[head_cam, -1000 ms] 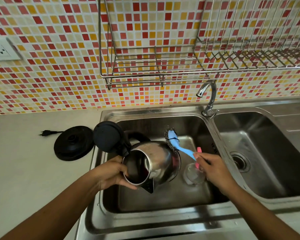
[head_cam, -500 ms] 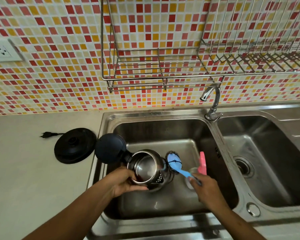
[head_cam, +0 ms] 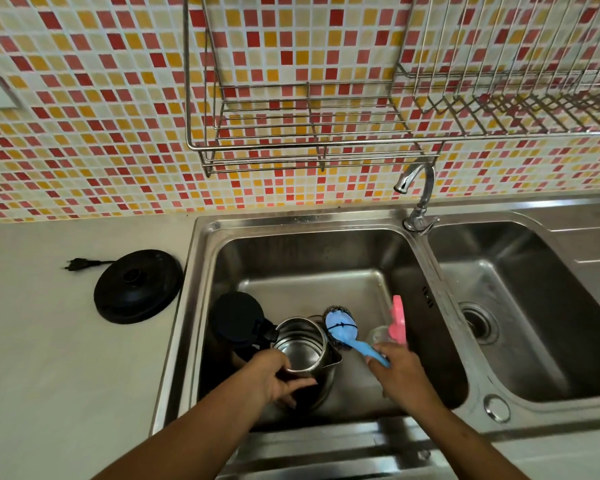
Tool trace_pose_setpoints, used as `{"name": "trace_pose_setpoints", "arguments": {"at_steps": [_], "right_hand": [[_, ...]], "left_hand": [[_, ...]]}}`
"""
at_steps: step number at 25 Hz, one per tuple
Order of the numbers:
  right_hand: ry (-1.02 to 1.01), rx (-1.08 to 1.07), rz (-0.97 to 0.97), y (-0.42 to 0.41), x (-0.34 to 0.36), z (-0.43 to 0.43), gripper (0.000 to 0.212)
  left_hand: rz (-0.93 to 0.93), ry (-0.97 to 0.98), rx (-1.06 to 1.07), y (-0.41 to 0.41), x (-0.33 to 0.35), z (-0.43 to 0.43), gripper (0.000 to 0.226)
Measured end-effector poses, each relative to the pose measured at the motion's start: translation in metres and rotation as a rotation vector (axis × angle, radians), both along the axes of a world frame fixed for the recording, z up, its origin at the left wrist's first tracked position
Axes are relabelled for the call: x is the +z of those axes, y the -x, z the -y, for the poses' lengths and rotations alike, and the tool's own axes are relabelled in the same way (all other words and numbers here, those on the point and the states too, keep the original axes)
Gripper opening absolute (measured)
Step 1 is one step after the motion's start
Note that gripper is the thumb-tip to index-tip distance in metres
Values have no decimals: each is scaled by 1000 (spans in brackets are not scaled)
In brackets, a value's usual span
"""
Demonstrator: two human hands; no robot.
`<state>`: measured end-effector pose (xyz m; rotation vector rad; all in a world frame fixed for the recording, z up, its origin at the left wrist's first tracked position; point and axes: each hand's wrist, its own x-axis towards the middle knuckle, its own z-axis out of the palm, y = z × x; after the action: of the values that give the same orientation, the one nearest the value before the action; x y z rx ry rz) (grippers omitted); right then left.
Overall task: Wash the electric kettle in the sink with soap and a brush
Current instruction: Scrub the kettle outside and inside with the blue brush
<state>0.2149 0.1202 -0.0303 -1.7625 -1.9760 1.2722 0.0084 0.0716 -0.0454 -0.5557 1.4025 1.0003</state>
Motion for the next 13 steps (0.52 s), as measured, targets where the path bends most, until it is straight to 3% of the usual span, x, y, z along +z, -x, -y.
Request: {"name": "trace_pose_setpoints", "arguments": {"at_steps": [9, 13], "right_hand": [[39, -23, -24, -3, 3, -4, 22], [48, -60, -125, -10, 23, -7, 22]], "left_hand": [[-29, -55, -146, -3, 2, 7, 44], [-156, -138, -337, 7, 9, 31, 72]]}}
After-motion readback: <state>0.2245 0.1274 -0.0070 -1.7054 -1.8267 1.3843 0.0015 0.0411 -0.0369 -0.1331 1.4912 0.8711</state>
